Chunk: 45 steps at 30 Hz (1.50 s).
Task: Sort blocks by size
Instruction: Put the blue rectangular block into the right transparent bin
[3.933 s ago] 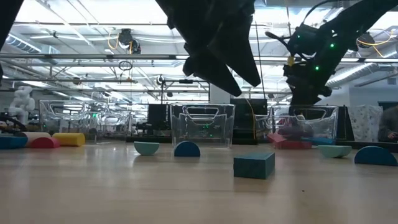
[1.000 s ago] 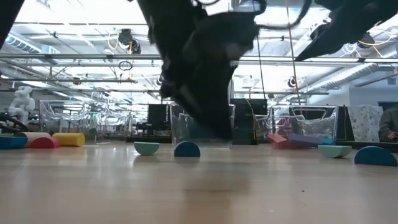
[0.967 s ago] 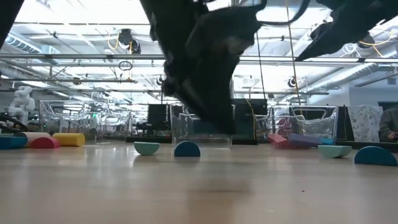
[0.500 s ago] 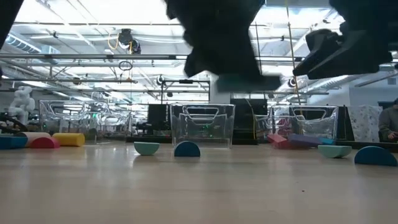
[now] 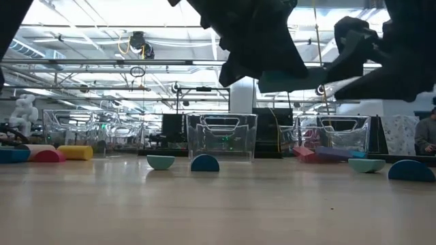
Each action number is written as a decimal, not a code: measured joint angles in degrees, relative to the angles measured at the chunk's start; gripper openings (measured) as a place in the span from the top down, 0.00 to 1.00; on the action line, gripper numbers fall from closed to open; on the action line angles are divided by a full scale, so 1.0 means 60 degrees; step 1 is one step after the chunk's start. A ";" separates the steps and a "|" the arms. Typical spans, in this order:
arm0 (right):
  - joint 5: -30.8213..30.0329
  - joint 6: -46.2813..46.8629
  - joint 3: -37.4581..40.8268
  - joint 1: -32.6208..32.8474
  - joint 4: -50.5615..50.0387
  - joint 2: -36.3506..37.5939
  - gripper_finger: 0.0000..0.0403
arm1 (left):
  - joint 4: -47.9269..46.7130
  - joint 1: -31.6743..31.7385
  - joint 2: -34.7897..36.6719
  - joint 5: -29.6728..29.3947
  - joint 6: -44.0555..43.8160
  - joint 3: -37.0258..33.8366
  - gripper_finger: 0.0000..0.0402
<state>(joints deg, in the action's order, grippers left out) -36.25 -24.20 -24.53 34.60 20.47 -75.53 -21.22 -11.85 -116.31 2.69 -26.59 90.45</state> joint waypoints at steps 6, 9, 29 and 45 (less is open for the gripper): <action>0.0029 -0.0976 -0.0007 0.0003 0.0886 -0.0287 0.58 | 0.0137 0.0196 0.0000 0.0269 -0.0002 0.0004 0.74; 0.0026 -0.1233 -0.0007 -0.0005 0.1088 -0.0507 0.58 | 0.0359 0.0250 0.0000 0.0344 -0.0004 0.0004 0.74; 0.0018 -0.2088 -0.0004 -0.0191 0.2689 -0.1340 0.78 | 0.0712 0.0355 0.0000 0.0726 0.0011 0.0007 0.74; -0.0976 -0.0106 -0.0004 -0.0191 0.2977 -0.1261 0.91 | 0.0105 0.0594 0.0192 0.0462 0.0069 0.0018 0.52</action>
<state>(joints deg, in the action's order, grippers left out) -42.10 -24.84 -24.56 33.45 38.34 -83.10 -20.60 -8.28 -115.16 5.46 -26.17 90.56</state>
